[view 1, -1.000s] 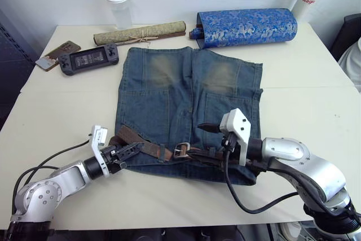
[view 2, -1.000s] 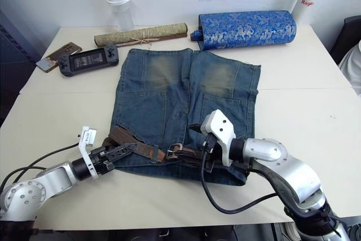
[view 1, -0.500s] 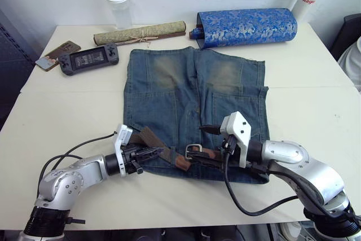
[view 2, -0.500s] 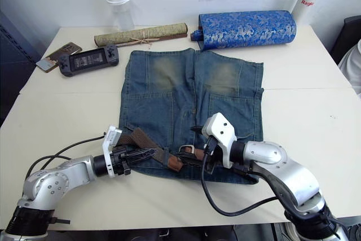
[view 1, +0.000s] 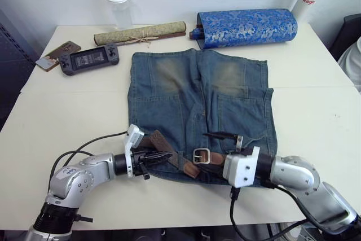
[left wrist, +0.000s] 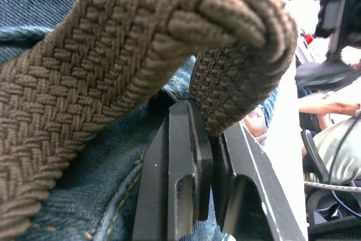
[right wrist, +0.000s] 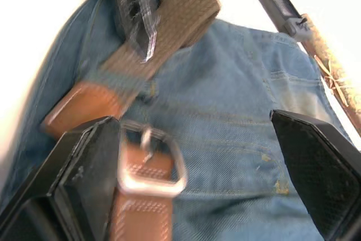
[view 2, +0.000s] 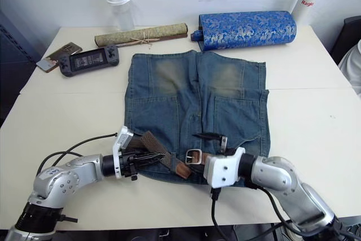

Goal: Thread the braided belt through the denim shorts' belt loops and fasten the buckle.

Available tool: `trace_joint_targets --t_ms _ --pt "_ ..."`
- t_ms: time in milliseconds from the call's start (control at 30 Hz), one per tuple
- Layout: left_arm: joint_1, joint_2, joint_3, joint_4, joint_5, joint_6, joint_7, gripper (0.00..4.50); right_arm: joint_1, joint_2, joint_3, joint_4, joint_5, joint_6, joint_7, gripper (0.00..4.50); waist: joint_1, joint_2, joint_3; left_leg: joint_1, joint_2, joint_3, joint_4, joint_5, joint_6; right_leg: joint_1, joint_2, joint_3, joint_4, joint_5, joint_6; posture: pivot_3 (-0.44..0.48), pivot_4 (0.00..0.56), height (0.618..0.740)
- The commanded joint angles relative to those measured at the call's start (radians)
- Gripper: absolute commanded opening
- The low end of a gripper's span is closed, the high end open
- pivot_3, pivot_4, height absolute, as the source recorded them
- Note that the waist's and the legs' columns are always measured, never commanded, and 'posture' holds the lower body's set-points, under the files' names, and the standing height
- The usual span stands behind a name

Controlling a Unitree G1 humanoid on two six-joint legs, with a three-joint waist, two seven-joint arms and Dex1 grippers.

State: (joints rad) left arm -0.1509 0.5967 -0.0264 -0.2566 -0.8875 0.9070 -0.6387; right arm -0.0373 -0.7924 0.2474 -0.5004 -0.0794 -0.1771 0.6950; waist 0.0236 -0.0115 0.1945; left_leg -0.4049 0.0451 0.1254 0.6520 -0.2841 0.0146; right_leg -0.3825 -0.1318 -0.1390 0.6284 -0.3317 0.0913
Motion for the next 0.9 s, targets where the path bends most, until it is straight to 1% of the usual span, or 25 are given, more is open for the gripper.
trace_joint_targets --t_ms 33,200,400,800,900 --pt "-0.008 -0.010 0.003 -0.007 -0.009 0.029 -0.025 0.00 0.045 0.033 0.023 0.042 -0.113 -0.202 -0.066 4.48 -0.001 0.000 0.000 0.000 0.000 0.000 0.000 0.000 0.000 0.000 0.000 0.000 0.000 0.000 0.000 0.000 0.150 0.717" --pt "-0.010 -0.015 0.017 -0.013 -0.007 0.049 -0.028 0.00 0.069 0.055 0.034 0.094 -0.200 -0.292 -0.092 4.48 0.000 0.000 0.000 0.001 0.001 0.000 0.001 0.001 -0.002 0.000 0.000 0.000 0.001 0.000 0.000 0.000 0.150 0.717" --pt "-0.011 -0.019 0.028 -0.026 -0.014 0.066 -0.024 0.00 0.082 0.080 0.026 0.138 -0.289 -0.306 -0.130 4.48 0.000 0.000 0.000 0.001 0.002 -0.001 0.002 0.001 -0.002 0.001 0.000 0.000 0.001 0.000 0.000 0.000 0.150 0.717" --pt "-0.020 -0.045 0.048 -0.033 -0.016 0.104 -0.014 0.00 0.061 0.132 0.059 0.187 -0.353 -0.320 -0.150 4.48 -0.001 0.000 0.000 0.003 0.002 -0.002 0.004 0.001 -0.002 0.004 0.001 0.000 0.002 0.000 0.000 0.000 0.150 0.717" --pt "-0.022 -0.046 0.049 -0.032 -0.011 0.108 -0.013 0.00 0.069 0.119 0.049 0.194 -0.356 -0.328 -0.149 4.48 -0.001 0.000 0.000 0.003 0.002 -0.002 0.005 0.001 -0.002 0.004 0.001 0.000 0.003 0.000 0.000 0.000 0.150 0.717"
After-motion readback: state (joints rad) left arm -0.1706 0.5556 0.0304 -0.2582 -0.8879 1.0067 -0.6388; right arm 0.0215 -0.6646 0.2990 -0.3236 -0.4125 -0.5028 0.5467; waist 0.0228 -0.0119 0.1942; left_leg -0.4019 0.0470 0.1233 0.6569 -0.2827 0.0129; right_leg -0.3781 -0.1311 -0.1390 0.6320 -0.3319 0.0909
